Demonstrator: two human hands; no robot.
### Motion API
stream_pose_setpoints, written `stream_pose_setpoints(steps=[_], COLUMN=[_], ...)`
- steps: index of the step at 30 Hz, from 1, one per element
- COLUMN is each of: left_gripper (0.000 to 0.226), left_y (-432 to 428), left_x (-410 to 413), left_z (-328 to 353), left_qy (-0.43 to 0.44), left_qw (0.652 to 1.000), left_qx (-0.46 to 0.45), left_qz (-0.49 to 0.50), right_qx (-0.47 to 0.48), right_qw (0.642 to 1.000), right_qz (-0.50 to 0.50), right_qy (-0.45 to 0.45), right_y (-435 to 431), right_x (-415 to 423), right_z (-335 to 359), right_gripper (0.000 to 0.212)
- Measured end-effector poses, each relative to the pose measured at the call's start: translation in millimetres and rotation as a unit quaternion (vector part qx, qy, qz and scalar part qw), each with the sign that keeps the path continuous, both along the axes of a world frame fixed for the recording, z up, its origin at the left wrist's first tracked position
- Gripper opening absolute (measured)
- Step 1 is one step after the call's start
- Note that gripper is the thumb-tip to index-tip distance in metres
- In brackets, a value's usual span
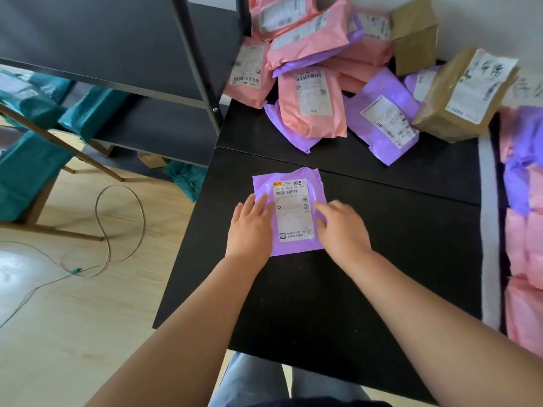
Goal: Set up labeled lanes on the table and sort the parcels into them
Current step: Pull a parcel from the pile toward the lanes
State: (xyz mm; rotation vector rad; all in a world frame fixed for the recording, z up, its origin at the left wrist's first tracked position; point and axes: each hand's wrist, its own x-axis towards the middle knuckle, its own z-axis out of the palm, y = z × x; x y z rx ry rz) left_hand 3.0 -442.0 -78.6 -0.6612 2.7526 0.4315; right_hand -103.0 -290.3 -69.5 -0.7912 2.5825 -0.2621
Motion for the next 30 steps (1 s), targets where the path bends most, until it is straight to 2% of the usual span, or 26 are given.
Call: stream_pose_setpoints(steps=[4,7,14,19,23,30], left_gripper=[0.058,0.059,0.058,0.043,0.028,0.020], left_y=[-8.9,-7.8,-1.8,0.1,-1.1,7.2], left_x=[-8.0,-7.8,-5.6,-4.6,-6.1,-2.0], left_z=[-10.1,-17.4,-20.5,-16.4,-17.3,1.9], left_qy=[-0.036,-0.050,-0.034,0.026,0.053,0.124], left_qw=[0.999,0.998,0.998,0.997,0.997,0.985], left_qx=[-0.028,-0.031,-0.056,-0.069,-0.044,-0.002], left_qz=[0.013,0.008,0.003,0.018,0.047,0.121], right_qx=[0.079,0.107,0.085,0.043,0.031,-0.017], right_qw=[0.995,0.990,0.990,0.992,0.994,0.998], right_qz=[0.050,0.072,0.065,0.053,0.040,-0.018], right_qy=[0.038,0.051,0.089,0.104,0.102,0.053], right_y=[-14.1,-15.1,-13.7,-11.7,-5.2,17.7], right_x=[-22.6,-21.8,-14.9,-18.5,-12.8,8.9], right_z=[-8.9,-17.7,-25.4,-26.8,-29.6,-24.4], right_gripper=[0.054,0.056,0.044,0.031,0.028,0.030])
